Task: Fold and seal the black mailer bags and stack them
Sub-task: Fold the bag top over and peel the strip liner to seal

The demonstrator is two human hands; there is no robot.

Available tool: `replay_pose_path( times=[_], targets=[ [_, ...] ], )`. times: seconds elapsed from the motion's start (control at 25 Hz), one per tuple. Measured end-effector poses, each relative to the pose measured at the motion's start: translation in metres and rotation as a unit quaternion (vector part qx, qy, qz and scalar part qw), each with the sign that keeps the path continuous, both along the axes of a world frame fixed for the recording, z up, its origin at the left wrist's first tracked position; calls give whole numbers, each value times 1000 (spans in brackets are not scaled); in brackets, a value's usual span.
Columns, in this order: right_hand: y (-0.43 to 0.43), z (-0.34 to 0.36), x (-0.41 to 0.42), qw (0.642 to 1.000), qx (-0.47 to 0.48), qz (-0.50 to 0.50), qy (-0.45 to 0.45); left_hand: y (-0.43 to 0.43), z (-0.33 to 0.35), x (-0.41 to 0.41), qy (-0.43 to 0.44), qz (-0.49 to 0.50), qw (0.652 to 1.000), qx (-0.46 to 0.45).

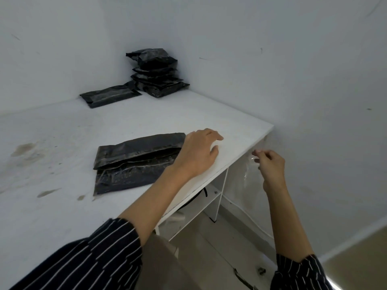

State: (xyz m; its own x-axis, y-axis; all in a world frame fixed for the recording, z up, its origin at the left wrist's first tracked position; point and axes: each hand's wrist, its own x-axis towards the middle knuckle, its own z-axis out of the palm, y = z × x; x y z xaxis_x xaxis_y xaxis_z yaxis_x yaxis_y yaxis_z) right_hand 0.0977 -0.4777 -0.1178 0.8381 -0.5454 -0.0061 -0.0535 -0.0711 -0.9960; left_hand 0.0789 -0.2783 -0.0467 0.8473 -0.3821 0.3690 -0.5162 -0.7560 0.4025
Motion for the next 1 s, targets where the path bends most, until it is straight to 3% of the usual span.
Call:
replay_pose_path(
  times=[0.28,0.64,0.84,0.92,1.0],
  targets=[
    [-8,-8,1,992,57,111,-2,-52,-24,16,69,-69,982,159],
    [-23,-14,-2,976,154,152,-21,-51,-30,16,50,-57,975,207],
    [-28,3,-13,991,67,114,-11,-51,-31,15,49,-56,975,208],
    [-29,15,-14,996,-37,83,-17,-51,-30,15,48,-55,976,206],
    [-27,31,-16,978,-199,57,-10,-51,-30,13,46,-53,976,207]
  ],
)
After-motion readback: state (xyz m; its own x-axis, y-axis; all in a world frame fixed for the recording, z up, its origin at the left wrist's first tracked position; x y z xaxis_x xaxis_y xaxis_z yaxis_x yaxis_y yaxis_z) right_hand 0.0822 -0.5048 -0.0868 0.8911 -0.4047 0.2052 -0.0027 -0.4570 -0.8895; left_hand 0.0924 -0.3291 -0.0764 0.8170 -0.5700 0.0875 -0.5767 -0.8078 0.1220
